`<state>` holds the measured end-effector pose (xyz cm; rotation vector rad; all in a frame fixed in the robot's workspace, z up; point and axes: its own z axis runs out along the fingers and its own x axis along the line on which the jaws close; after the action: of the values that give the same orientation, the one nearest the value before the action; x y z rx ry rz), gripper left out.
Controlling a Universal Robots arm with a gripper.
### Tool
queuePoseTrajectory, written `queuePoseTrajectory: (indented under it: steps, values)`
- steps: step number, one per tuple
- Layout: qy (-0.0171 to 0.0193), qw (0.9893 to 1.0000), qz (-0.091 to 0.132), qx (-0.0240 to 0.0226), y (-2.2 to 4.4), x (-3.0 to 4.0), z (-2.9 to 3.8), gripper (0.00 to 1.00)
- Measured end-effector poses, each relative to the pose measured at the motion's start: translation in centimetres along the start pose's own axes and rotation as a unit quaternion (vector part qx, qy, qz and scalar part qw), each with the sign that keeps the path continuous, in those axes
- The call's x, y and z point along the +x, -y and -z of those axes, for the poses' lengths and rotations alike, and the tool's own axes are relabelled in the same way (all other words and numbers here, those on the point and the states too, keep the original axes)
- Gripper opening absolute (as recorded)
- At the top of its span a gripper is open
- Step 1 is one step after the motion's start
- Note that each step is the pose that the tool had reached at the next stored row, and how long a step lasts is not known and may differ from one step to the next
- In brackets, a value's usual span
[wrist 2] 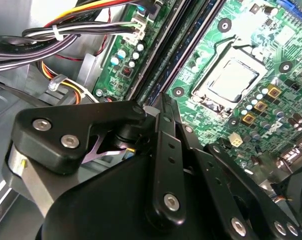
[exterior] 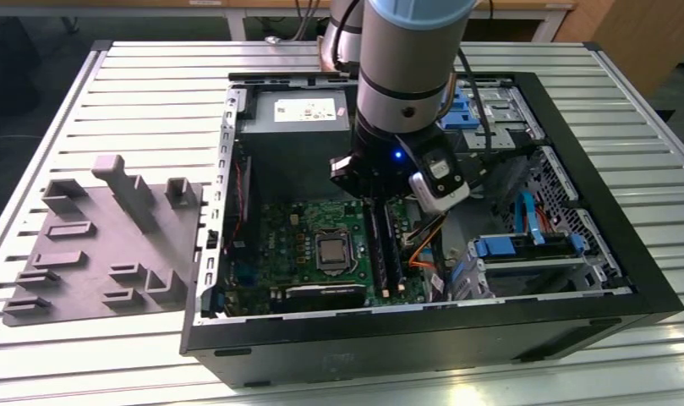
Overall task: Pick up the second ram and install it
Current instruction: 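Press down the second ram until it locks into place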
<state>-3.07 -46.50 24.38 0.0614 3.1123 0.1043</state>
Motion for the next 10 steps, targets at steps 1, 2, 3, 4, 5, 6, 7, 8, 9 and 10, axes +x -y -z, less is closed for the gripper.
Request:
queuePoseTrajectory:
  steps: [1,2,3,4,5,6,7,8,9,10]
  values:
    - [0.0001,1.0000,-0.003,0.0001,-0.03,0.00,-0.02,0.11]
    - [0.0003,1.0000,-0.005,0.0002,-0.06,0.00,-0.03,0.11]
    - [0.0004,1.0000,-0.007,0.0003,-0.10,0.01,-0.04,0.11]
    - [0.0006,1.0000,-0.008,0.0003,-0.14,0.01,-0.06,0.11]
    - [0.0006,1.0000,-0.010,0.0003,-0.19,0.01,-0.07,0.11]
    - [0.0007,0.9999,-0.011,0.0003,-0.23,0.01,-0.07,0.11]
    - [0.0007,0.9999,-0.011,0.0003,-0.27,0.01,-0.08,0.11]
    - [0.0007,0.9999,-0.011,0.0004,-0.30,0.01,-0.09,0.11]
    - [0.0008,0.9999,-0.011,0.0003,-0.34,0.02,-0.10,0.11]
    - [0.0008,0.9999,-0.012,0.0003,-0.39,0.02,-0.11,0.11]
